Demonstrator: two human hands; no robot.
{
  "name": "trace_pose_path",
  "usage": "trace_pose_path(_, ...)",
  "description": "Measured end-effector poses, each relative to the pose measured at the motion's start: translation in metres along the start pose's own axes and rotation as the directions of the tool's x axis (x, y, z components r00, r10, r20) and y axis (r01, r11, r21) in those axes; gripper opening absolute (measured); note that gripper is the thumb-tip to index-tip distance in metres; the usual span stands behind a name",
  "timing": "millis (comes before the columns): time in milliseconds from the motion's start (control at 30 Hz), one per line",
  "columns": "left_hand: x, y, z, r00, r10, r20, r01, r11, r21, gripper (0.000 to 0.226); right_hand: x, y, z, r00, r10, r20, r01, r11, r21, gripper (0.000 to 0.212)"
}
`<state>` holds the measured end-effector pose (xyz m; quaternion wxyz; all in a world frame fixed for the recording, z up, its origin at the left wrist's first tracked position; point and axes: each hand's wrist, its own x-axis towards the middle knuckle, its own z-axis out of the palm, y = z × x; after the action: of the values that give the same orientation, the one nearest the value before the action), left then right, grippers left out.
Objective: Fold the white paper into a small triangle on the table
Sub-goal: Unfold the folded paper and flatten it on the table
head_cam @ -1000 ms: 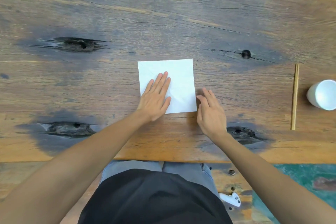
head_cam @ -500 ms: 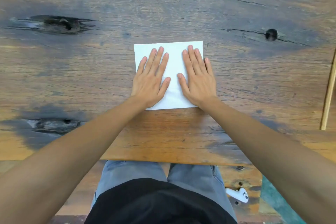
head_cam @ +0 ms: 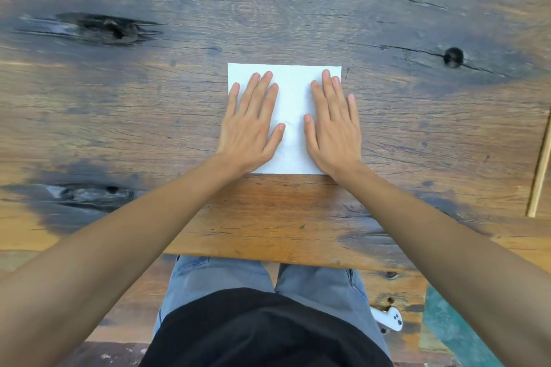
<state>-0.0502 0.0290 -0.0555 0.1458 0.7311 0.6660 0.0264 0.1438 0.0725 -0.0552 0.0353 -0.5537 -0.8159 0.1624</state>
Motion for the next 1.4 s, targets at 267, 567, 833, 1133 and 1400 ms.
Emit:
trace_pose_path(267, -0.003, -0.003, 0.015, 0.996, -0.092, -0.006, 0.091, 0.996, -0.02, 0.076, 0.006, 0.003, 0.014, 0.996, -0.082, 0.048, 0.085, 0.994, -0.063, 0.078)
trace_pose_path(567, -0.004, -0.006, 0.021, 0.993, -0.113, -0.032, 0.114, 0.993, 0.027, 0.088, 0.007, 0.005, 0.017, 0.997, -0.07, 0.042, 0.074, 0.991, -0.113, 0.085)
trace_pose_path(833, -0.004, -0.005, 0.022, 0.992, -0.124, -0.04, 0.125, 0.991, 0.041, 0.088, 0.006, 0.006, 0.024, 0.998, -0.063, 0.002, 0.063, 0.988, -0.14, 0.084)
trace_pose_path(1133, -0.003, -0.004, 0.026, 0.99, -0.126, -0.066, 0.13, 0.99, 0.058, 0.088, 0.007, 0.011, 0.034, 0.994, -0.099, -0.056, 0.087, 0.979, -0.186, 0.082)
trace_pose_path(1400, -0.004, -0.004, 0.022, 0.993, -0.117, -0.031, 0.118, 0.991, 0.061, 0.088, 0.006, 0.01, 0.028, 0.995, -0.093, -0.038, 0.085, 0.979, -0.186, 0.082)
